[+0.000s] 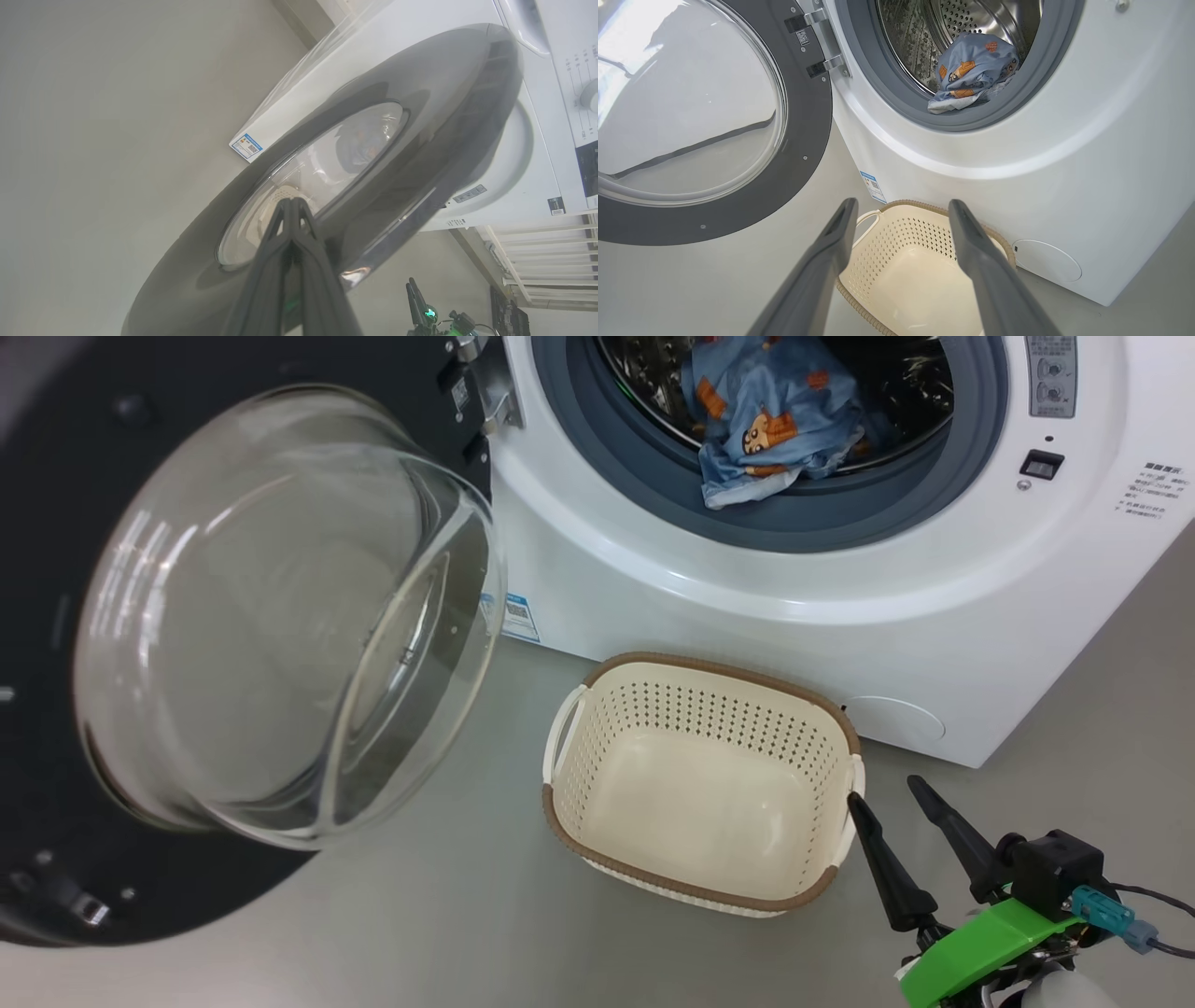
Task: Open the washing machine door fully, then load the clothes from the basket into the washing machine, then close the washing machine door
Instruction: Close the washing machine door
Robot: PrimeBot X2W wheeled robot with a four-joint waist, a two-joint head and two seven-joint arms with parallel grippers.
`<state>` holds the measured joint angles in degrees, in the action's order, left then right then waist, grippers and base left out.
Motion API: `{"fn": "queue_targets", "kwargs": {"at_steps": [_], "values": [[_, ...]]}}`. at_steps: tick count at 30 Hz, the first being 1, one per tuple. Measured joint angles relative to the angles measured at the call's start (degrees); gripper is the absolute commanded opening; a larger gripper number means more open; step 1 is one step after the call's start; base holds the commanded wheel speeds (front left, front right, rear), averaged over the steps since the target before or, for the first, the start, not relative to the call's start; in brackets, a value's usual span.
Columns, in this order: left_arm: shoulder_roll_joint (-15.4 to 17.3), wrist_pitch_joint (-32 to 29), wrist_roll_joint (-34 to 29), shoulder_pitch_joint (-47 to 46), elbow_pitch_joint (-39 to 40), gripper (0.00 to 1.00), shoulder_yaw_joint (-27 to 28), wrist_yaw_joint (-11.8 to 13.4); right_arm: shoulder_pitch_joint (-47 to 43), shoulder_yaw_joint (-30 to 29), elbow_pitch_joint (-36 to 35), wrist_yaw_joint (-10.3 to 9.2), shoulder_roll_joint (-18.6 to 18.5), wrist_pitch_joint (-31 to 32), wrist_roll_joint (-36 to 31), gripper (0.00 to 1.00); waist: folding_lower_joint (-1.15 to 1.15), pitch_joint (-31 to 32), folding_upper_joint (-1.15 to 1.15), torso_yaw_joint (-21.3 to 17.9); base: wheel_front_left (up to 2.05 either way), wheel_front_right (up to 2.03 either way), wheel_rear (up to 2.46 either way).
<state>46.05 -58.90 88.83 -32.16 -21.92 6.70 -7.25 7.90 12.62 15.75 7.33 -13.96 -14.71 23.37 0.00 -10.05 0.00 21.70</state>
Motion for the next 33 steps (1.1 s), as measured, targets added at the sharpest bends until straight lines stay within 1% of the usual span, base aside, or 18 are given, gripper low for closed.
{"fn": "queue_targets", "kwargs": {"at_steps": [3, 11, 14, 22, 25, 29, 33], "values": [[-0.03, -2.11, 1.83, 0.7, 2.16, 0.0, -0.54, -0.01, -0.32, -0.27, -0.02, 0.0, -0.03, 0.0, 0.0, 1.0, 0.0, 0.46, 0.0, 0.04, 0.0, 0.0, 0.0], [-0.15, -6.42, 4.16, 2.83, 7.61, 0.0, -0.85, 0.0, -2.04, -0.92, -0.03, 0.0, -0.09, 0.0, -0.01, 1.0, 0.0, 1.5, 0.0, -0.34, 0.0, 0.0, 0.0], [-0.75, -8.01, 5.57, 3.12, 9.95, 0.0, -0.85, 0.0, -2.07, -1.58, -0.09, 0.0, -0.09, 0.0, -0.01, 1.0, 0.0, 1.74, 0.0, -0.68, 0.0, 0.0, 0.0], [-3.42, -11.66, 7.28, 3.21, 16.63, 0.0, -0.82, 0.0, -3.06, -2.61, -0.32, 0.0, -0.08, 0.0, -0.01, 1.0, 0.0, 2.04, 0.0, -2.08, 0.0, 0.0, 0.0], [-4.87, -12.71, 8.9, 3.22, 18.87, 0.0, -0.79, 0.0, -3.31, -3.38, -0.44, 0.0, -0.02, 0.0, -0.01, 1.0, 0.0, 2.09, 0.0, -2.83, 0.0, 0.0, 0.0], [-6.53, -13.79, 8.93, 3.21, 21.39, 0.0, -1.01, 0.0, -3.31, -4.21, -0.7, 0.0, 0.0, 0.0, -0.07, 1.0, 0.0, 2.12, 0.0, -4.08, 0.0, 0.0, 0.0], [-8.89, -14.22, 8.98, 3.18, 23.81, 0.0, -1.99, 0.0, -3.31, -4.95, -0.91, 0.0, 0.23, 0.0, -0.07, 1.0, 0.0, 2.2, 0.0, -5.55, 0.0, 0.0, 0.0]]}}
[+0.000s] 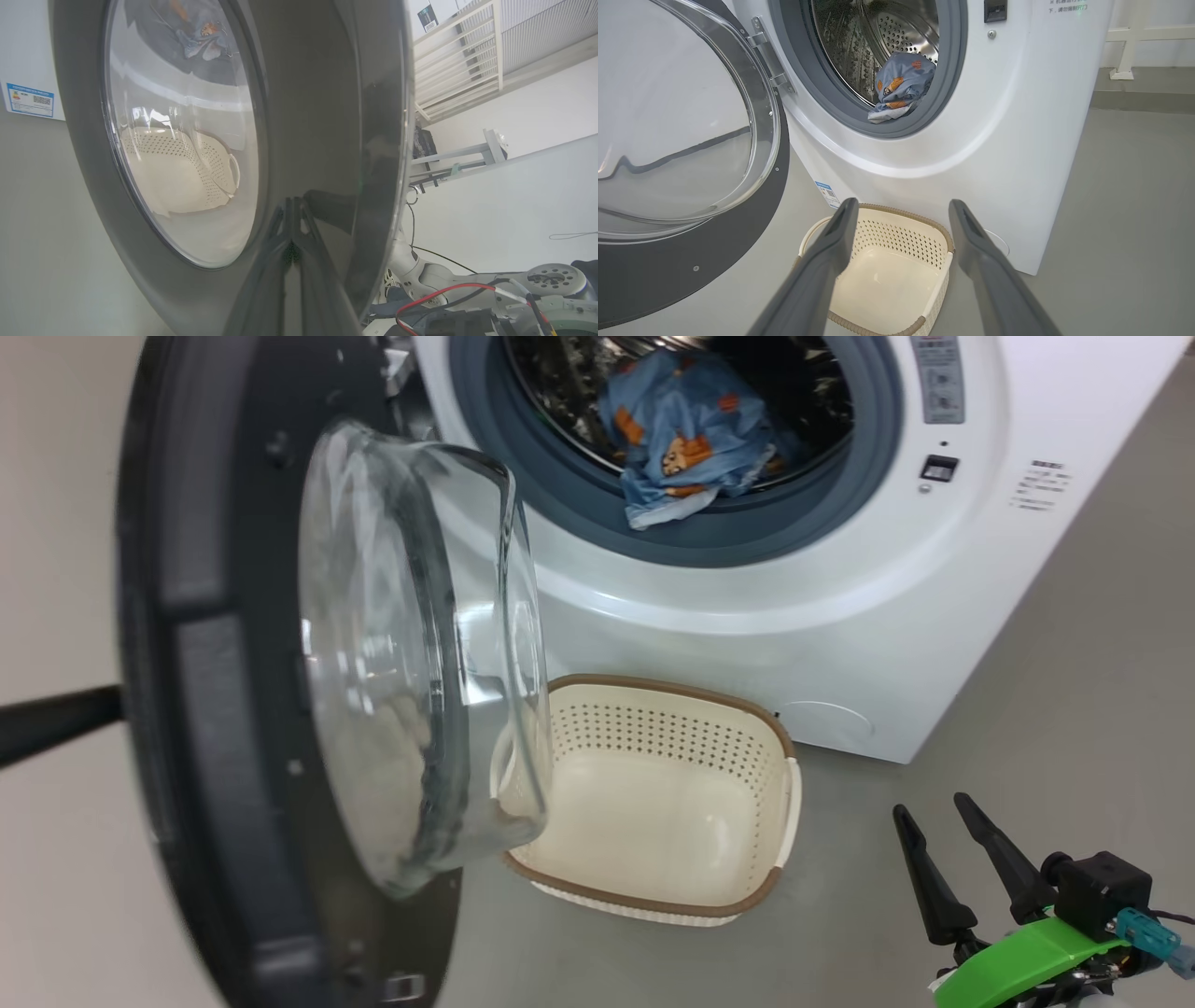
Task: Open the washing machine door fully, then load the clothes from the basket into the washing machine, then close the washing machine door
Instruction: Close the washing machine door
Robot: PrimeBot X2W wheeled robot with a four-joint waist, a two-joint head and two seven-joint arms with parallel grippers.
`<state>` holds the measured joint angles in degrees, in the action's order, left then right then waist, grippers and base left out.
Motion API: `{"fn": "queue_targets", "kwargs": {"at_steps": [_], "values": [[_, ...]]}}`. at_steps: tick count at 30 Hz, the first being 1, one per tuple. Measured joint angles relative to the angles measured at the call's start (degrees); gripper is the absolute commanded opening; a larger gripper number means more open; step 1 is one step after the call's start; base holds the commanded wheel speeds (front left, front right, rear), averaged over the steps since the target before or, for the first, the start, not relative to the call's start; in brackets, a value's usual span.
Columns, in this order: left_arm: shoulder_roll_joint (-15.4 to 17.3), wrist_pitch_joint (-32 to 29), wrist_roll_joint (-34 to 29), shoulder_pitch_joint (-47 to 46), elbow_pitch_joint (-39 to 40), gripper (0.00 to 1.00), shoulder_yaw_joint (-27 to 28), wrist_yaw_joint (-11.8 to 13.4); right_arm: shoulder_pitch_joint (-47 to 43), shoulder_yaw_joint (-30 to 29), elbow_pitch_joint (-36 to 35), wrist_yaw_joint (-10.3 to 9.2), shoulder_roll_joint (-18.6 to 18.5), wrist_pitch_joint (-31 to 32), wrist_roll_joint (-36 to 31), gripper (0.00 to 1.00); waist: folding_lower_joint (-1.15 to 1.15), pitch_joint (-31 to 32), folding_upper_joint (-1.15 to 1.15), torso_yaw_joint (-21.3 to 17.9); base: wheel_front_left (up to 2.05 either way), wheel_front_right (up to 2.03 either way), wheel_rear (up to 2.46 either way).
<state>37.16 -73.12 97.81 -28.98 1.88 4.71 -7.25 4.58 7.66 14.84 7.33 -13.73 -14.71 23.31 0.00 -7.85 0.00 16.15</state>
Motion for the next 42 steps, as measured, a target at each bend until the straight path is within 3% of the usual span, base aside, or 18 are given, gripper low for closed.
{"fn": "queue_targets", "kwargs": {"at_steps": [16, 35, 42], "values": [[-9.43, 0.53, -2.75, -5.98, 1.89, 0.0, -6.83, -0.02, 0.0, -1.76, -0.78, 0.0, 1.56, 0.0, -0.14, 1.0, 0.0, -0.12, 0.0, -7.35, 0.0, 0.0, 0.0], [-15.11, 5.78, -8.95, -15.34, -6.17, 0.0, -10.13, -0.07, 0.53, -2.6, -1.32, 0.0, 3.55, 0.0, -0.19, 1.0, 0.0, -2.47, 0.0, -19.1, 0.0, 0.0, 0.0], [-17.01, 9.7, -11.36, -17.68, -7.64, 0.0, -10.81, -0.07, 1.32, -2.82, -1.44, 0.0, 3.87, 0.0, -0.2, 1.0, 0.0, -3.78, 0.0, -20.98, 0.0, 0.0, 0.0]]}}
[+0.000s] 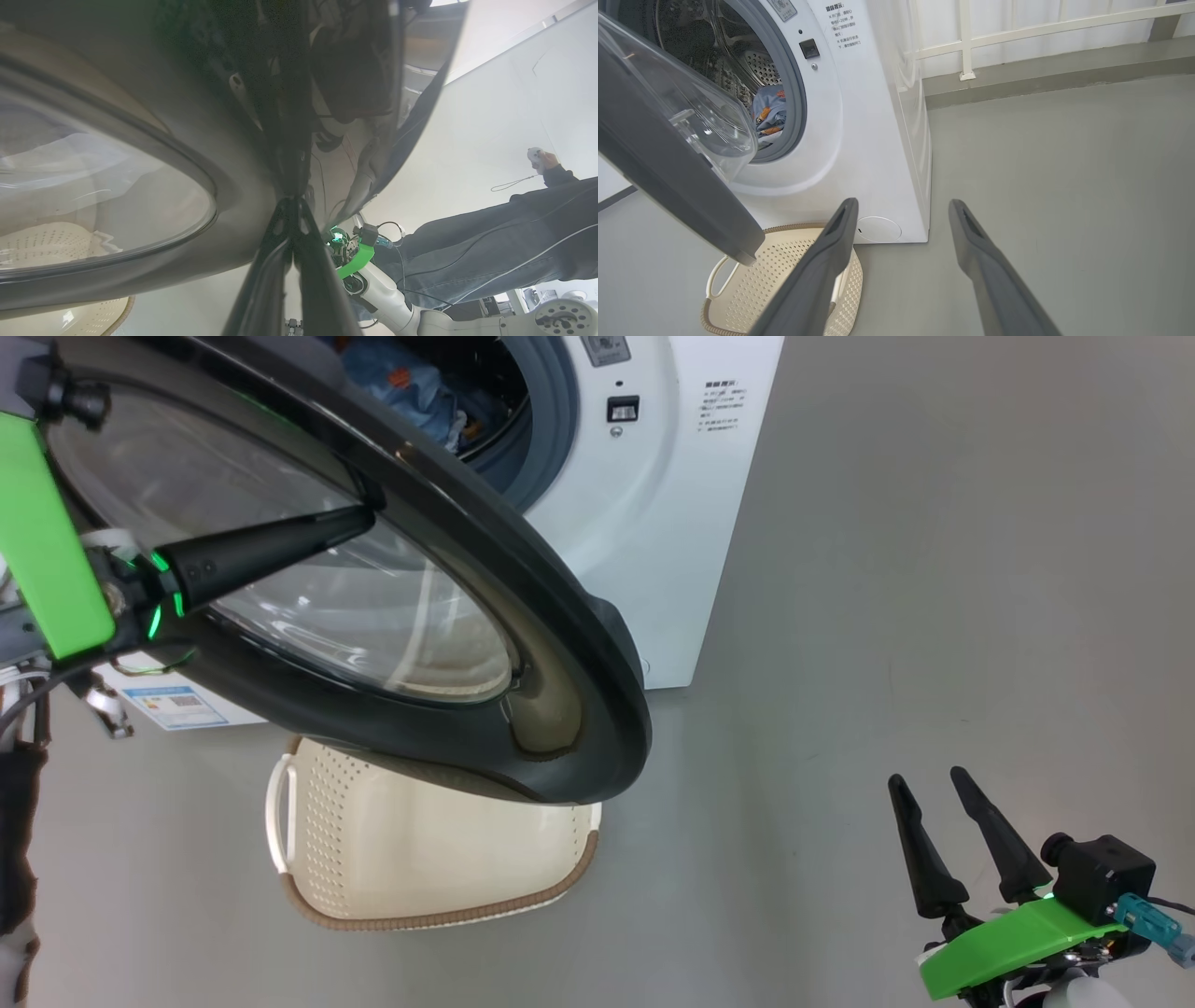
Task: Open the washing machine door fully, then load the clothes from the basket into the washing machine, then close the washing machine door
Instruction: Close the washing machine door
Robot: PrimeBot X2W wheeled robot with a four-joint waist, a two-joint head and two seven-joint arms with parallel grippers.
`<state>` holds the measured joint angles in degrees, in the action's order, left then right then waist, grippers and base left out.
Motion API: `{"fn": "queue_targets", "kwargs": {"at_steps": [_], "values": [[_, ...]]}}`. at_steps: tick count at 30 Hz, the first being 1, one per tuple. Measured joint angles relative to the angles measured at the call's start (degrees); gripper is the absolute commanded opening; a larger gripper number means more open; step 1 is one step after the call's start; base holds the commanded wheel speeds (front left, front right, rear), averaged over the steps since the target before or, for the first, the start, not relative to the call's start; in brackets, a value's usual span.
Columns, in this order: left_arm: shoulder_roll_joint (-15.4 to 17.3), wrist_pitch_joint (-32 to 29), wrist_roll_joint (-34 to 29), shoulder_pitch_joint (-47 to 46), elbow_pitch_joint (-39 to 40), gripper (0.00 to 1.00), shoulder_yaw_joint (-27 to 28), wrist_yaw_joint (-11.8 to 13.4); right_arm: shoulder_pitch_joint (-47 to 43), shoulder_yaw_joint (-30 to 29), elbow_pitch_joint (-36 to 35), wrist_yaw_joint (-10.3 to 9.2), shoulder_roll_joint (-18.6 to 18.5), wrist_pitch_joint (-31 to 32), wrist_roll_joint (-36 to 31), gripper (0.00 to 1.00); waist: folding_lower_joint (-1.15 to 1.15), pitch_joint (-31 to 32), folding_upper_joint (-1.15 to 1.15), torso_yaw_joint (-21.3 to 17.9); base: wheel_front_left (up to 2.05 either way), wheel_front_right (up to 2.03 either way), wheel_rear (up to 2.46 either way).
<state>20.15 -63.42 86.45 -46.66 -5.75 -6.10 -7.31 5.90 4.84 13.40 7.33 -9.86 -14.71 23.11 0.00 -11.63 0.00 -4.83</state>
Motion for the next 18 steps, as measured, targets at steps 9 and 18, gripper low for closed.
{"fn": "queue_targets", "kwargs": {"at_steps": [9, 18], "values": [[1.52, 1.91, -0.08, 2.81, 2.36, 0.0, 0.18, 0.0, 0.0, -0.02, 0.05, 0.0, 0.01, 0.0, 0.0, 1.0, 0.0, 0.45, 0.0, 1.88, 0.0, 0.0, 0.0], [5.02, 6.93, -1.62, 14.26, 4.68, 0.39, 2.72, 0.0, 0.04, 0.59, 0.37, 0.0, -0.34, 0.0, -0.23, 1.0, 0.0, 1.65, 0.0, 5.33, 0.0, 0.0, 0.0]]}}
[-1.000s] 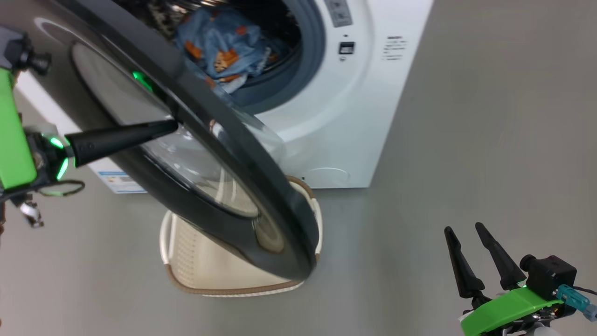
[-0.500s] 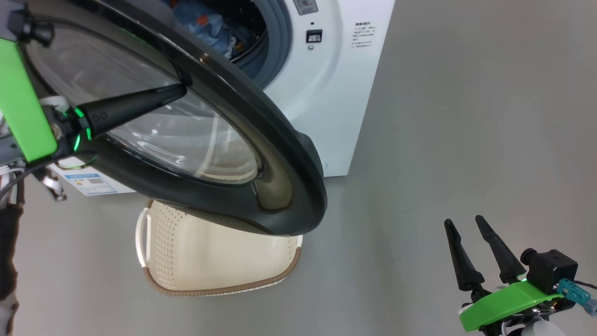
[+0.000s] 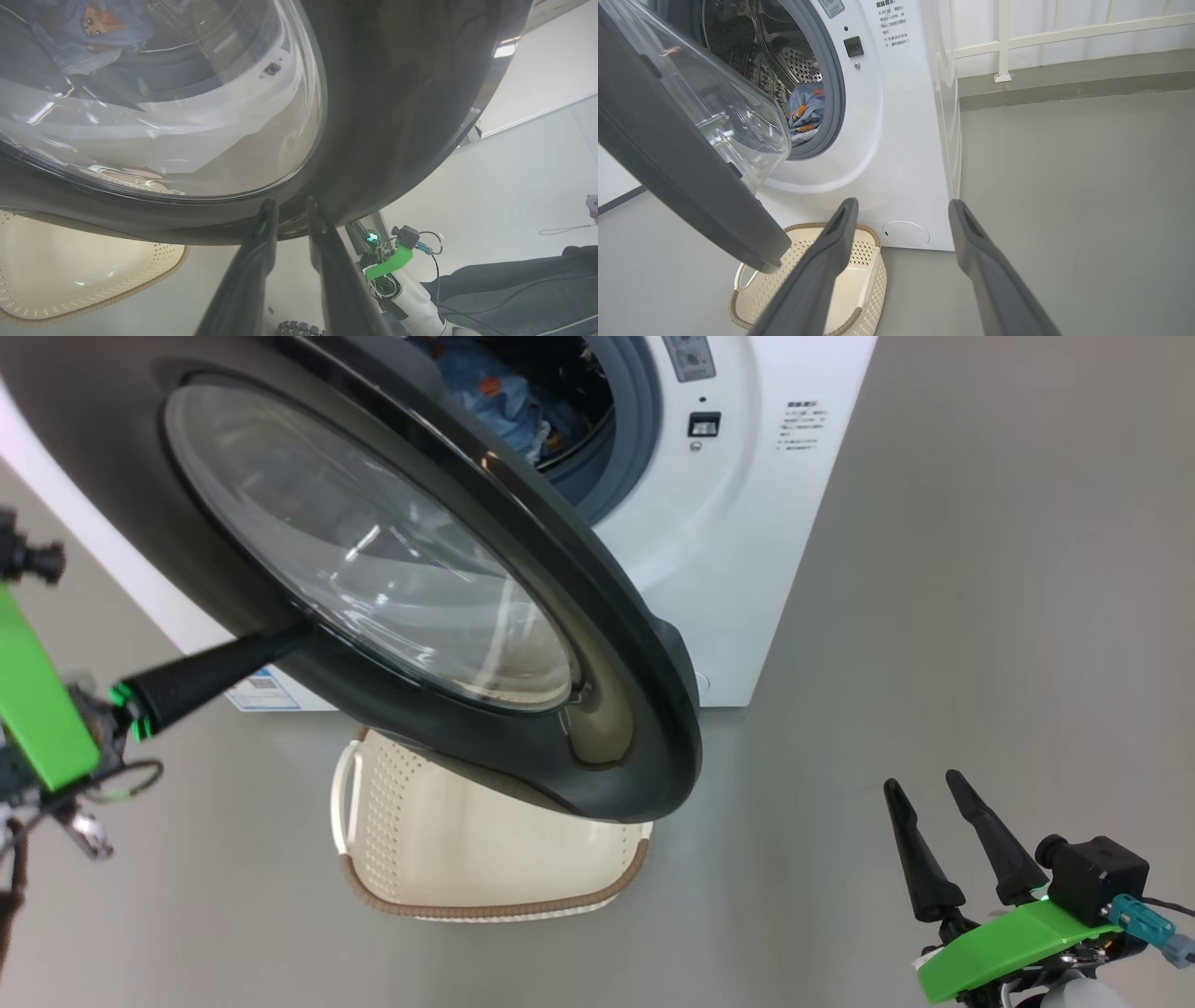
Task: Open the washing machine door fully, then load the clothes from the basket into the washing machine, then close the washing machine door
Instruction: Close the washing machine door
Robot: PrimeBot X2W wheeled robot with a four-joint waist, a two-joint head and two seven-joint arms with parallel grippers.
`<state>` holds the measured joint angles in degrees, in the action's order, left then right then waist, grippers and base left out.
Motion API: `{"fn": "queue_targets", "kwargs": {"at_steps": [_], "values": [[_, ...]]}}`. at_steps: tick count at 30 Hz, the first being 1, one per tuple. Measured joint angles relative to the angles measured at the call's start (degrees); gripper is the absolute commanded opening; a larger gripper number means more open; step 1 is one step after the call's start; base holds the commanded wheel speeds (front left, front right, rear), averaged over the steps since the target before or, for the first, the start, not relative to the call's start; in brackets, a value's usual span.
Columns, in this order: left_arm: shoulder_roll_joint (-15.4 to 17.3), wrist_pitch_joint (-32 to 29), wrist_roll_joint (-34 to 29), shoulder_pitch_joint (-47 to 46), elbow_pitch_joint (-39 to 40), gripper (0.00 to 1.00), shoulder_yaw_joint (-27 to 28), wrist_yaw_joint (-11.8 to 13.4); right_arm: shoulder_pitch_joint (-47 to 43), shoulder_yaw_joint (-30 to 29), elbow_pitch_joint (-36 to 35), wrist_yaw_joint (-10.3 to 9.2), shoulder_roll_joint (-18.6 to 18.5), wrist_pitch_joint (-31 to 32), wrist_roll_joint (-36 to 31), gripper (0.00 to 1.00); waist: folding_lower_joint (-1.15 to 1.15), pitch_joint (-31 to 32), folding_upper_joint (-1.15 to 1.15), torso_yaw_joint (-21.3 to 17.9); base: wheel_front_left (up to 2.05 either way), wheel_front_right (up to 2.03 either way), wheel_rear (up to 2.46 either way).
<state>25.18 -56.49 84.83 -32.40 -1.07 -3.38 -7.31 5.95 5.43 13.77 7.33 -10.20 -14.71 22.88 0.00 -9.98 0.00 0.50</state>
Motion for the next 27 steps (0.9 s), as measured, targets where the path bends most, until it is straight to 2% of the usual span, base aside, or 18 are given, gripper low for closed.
{"fn": "queue_targets", "kwargs": {"at_steps": [1, 2, 7, 14, 27], "values": [[0.05, 1.07, -0.09, 1.18, 0.0, 0.64, 0.34, 0.0, 0.0, 0.01, 0.09, 0.0, -0.09, 0.0, 0.0, 1.0, 0.0, 0.12, 0.0, 0.23, 0.0, 0.0, 0.0], [0.15, 1.87, -0.54, 2.32, 0.02, 0.98, 0.37, 0.0, 0.0, 0.02, 0.13, 0.0, -0.21, 0.0, 0.0, 1.0, 0.0, 0.25, 0.0, 0.47, 0.0, 0.0, 0.0], [0.92, 7.8, -3.0, 8.01, -0.36, 1.0, 0.26, 0.0, -0.03, 0.04, 0.21, 0.0, -0.7, 0.0, 0.01, 1.0, 0.0, 0.88, 0.0, 1.61, 0.0, 0.0, 0.0], [2.35, 20.16, -7.53, 16.41, -3.03, 1.0, -2.33, 0.0, -0.16, -0.24, 0.33, 0.0, -1.19, 0.0, 0.01, 1.0, 0.0, 1.58, 0.0, 2.36, 0.0, 0.0, 0.0], [4.12, 41.78, -8.0, 25.7, -7.28, 1.0, -10.56, 0.0, -1.63, -0.98, 0.88, 0.0, -1.77, 0.0, 0.35, 1.0, 0.0, 2.14, 0.0, 0.92, 0.0, 0.0, 0.0]]}}
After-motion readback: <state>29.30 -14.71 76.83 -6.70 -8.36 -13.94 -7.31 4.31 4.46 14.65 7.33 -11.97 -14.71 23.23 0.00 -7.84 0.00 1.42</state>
